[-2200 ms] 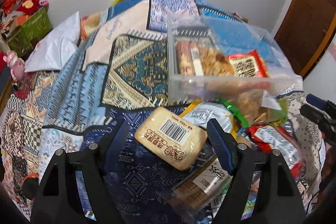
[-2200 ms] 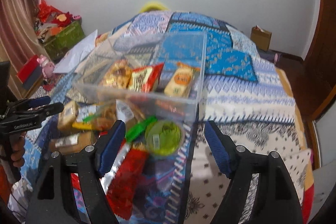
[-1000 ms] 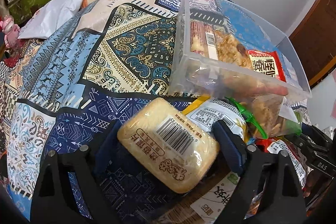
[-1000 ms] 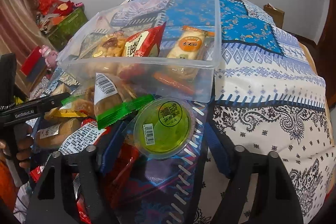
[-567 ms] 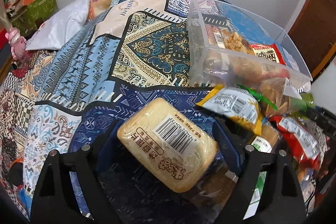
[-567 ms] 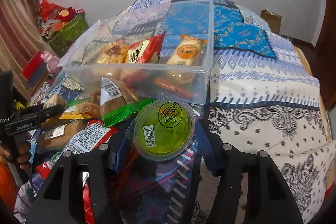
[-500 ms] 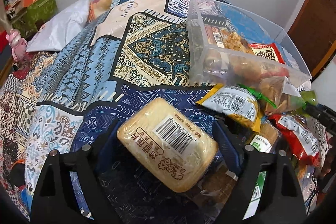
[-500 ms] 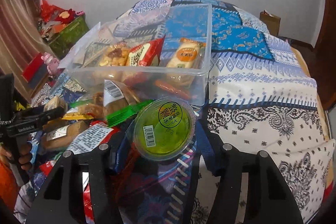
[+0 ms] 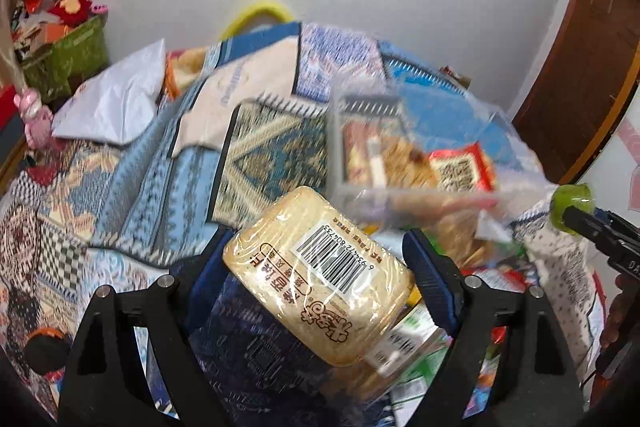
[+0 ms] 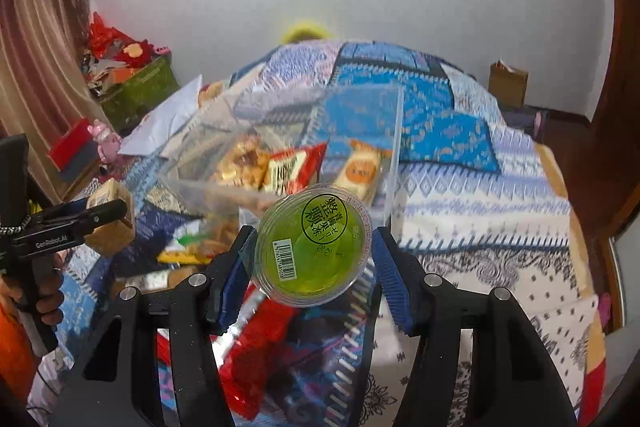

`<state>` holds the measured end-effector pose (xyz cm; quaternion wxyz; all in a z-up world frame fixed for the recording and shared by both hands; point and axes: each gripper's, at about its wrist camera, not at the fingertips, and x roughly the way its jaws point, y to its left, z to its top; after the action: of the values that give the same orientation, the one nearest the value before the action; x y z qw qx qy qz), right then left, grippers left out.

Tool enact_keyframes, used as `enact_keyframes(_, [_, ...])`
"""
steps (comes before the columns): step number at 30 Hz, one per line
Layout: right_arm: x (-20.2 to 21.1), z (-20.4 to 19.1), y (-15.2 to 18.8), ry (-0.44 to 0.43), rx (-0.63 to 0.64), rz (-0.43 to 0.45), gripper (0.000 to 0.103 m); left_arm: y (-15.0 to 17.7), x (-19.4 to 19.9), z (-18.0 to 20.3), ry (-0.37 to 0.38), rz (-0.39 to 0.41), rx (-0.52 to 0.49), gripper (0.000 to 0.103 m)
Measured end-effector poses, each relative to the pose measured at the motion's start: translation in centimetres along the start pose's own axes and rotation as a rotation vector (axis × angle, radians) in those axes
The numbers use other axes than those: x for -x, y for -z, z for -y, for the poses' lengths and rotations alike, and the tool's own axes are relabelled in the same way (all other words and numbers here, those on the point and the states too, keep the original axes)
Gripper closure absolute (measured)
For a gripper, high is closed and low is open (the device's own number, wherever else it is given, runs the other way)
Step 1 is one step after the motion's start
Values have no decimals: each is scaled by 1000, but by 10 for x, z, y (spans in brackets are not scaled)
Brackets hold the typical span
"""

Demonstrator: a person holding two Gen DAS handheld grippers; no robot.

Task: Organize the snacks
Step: 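Place the cake pack into the box while the right tool drops the jelly cup in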

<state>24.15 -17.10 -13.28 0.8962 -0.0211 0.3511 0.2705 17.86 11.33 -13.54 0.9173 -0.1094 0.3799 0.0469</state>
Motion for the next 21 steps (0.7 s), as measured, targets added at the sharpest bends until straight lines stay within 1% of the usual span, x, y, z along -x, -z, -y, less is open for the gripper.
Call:
enact_keyframes(5, [2,1,-18,7,4,47,48,-23,4,16,18,47,-26,18])
enact_keyframes(12, [-7,2,-43,20,10,89,48,-54,-10,40,36,81,-58,18])
enact_keyframes(19, [-30,7,-57,28,-1,77,48,-80,-40,60,54,72,-58,18])
enact_keyframes(21, [-39,10,-60,28,-10,65,48,-87,-52,67,42,69,-68,18])
